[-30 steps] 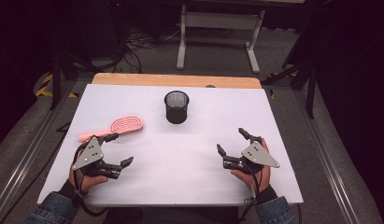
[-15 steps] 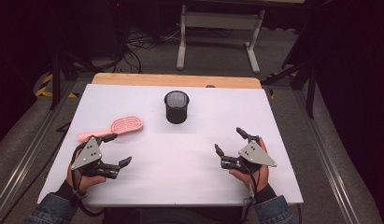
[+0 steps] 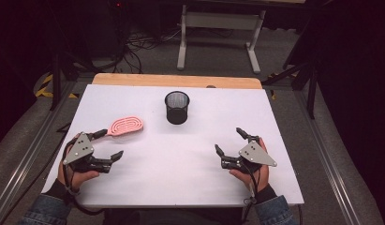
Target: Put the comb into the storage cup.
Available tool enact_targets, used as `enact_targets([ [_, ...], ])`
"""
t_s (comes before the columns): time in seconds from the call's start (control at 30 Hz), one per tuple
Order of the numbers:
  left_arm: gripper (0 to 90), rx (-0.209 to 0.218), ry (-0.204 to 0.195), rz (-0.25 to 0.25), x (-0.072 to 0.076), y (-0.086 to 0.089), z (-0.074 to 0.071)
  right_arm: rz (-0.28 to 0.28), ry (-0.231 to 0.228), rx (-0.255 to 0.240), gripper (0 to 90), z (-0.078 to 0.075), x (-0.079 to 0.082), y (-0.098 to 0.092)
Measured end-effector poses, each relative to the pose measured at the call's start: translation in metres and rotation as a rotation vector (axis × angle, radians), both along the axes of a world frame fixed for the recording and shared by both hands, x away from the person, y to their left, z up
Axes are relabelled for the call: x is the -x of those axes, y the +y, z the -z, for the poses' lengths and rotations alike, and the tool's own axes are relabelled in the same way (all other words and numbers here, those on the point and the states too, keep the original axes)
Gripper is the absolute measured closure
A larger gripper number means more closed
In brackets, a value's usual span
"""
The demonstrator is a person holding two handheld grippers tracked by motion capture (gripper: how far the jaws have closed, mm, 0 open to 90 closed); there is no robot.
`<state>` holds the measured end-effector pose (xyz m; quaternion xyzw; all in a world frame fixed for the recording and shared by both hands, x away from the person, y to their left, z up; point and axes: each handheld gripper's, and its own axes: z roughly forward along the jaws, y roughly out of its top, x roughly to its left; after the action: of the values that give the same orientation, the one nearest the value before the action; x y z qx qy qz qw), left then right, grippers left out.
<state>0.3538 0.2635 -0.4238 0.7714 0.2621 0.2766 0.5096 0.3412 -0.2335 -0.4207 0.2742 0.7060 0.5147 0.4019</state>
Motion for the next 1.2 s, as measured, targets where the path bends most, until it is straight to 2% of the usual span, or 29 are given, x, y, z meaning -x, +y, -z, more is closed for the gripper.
enact_targets([
  [0.07, 13.7, 0.002, 0.012, -0.056, -0.004, 0.008, -0.001, -0.001, 0.002, 0.001, 10.5, 0.001, -0.001, 0.0],
  [0.13, 19.8, -0.001, 0.033, -0.115, -0.01, 0.016, -0.002, 0.001, 0.01, -0.002, 10.6, 0.001, -0.001, -0.001],
  [0.2, 29.4, 0.003, 0.047, -0.152, -0.013, 0.021, -0.003, 0.005, 0.01, -0.003, 10.7, 0.001, -0.002, -0.002],
  [0.3, 45.9, -0.037, 0.077, -0.207, -0.022, 0.028, -0.003, 0.006, 0.015, -0.006, 10.9, 0.002, -0.002, -0.003],
  [0.4, 64.5, -0.066, 0.111, -0.25, -0.031, 0.035, -0.001, 0.005, 0.02, 0.001, 11.0, 0.003, -0.004, -0.002],
  [0.57, 89.1, -0.079, 0.188, -0.271, -0.05, 0.055, 0.002, 0.004, 0.038, 0.012, 11.3, 0.005, -0.006, -0.001],
  [0.77, 90.0, -0.119, 0.292, -0.319, -0.076, 0.064, 0.01, 0.002, 0.05, 0.015, 11.4, 0.007, -0.007, 0.0],
  [0.83, 90.0, -0.147, 0.332, -0.315, -0.084, 0.064, 0.015, 0.001, 0.053, 0.016, 11.4, 0.007, -0.007, 0.0],
  [0.93, 90.0, -0.169, 0.371, -0.326, -0.09, 0.063, 0.02, -0.001, 0.055, 0.017, 11.5, 0.008, -0.008, 0.0],
  [1.2, 89.8, -0.193, 0.403, -0.308, -0.092, 0.062, 0.025, -0.005, 0.063, 0.019, 11.6, 0.009, -0.008, -0.001],
])
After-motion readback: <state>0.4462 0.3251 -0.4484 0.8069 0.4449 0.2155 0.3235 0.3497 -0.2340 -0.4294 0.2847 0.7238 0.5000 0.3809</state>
